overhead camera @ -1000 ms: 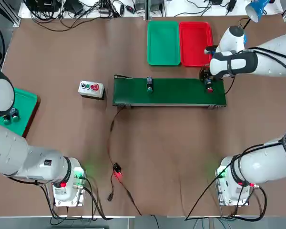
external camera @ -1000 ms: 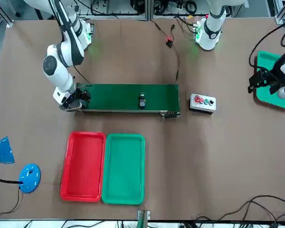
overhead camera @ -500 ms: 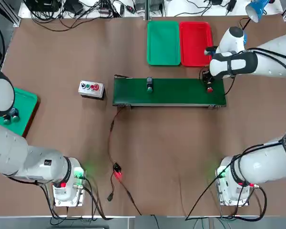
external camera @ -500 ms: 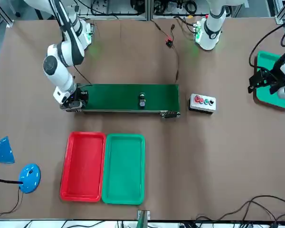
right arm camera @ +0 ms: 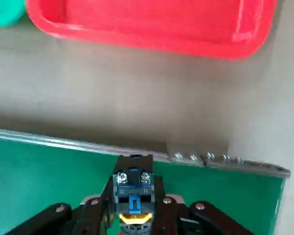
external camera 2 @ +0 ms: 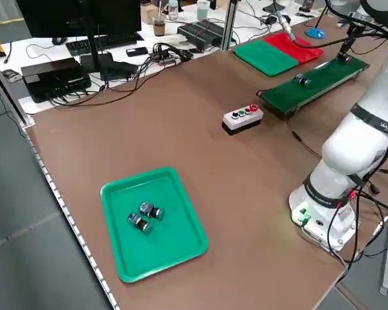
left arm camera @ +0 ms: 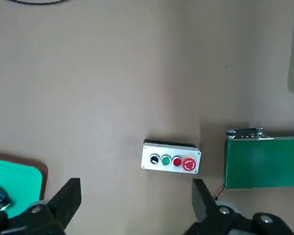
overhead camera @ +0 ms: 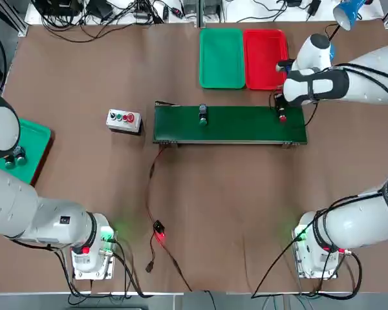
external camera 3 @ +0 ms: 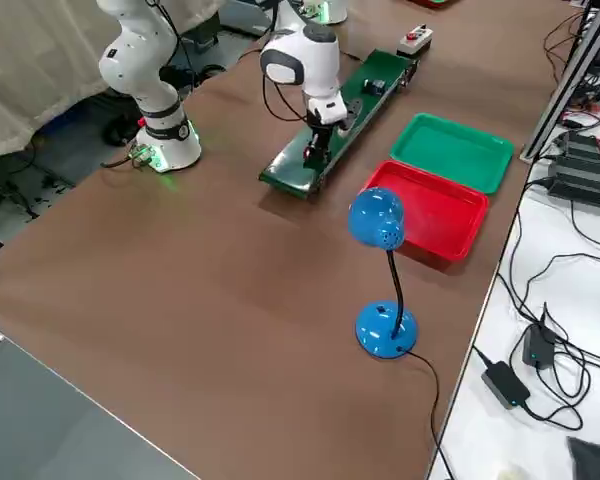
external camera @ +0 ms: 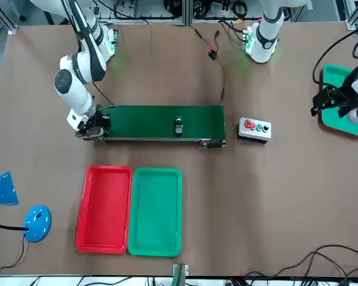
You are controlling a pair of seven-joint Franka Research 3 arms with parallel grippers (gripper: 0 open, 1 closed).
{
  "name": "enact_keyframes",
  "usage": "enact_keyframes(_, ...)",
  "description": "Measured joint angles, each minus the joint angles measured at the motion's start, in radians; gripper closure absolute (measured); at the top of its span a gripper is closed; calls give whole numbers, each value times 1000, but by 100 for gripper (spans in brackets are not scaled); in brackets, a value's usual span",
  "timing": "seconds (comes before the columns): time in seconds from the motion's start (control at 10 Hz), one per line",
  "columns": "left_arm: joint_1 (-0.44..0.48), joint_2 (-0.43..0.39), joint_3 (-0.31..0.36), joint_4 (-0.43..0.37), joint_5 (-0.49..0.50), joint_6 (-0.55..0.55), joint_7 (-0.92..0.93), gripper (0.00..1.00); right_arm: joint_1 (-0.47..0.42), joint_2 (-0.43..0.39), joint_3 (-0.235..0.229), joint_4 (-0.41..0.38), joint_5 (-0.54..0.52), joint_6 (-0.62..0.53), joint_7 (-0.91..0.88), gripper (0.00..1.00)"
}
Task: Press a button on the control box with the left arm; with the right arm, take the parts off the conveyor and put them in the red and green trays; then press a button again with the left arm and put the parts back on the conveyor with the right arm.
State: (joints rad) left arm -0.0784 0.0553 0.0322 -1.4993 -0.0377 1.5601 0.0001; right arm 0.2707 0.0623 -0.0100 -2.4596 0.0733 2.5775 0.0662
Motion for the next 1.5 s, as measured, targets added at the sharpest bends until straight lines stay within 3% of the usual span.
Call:
enact_keyframes(0.3, 0, 0, 0, 0, 0, -1, 0, 0, 15, 88, -3, 217, 0, -13, 0, 67)
enact_keyframes(0.7, 0, 0, 0, 1, 0, -1, 0, 0, -32, 406, -16, 575, -1, -4, 0, 67)
enact_keyframes(0.9, 0, -1, 0, 1, 0, -1, 0, 0, -76, 526, -18, 712, -2, -4, -4, 67)
enact_keyframes(1.1, 0, -1, 0, 1, 0, -1, 0, 0, -116, 603, -18, 787, -2, -7, -42, 67)
enact_keyframes(1.5, 1, -1, 0, 1, 0, -1, 0, 0, -125, 668, -13, 804, -2, -5, -63, 67)
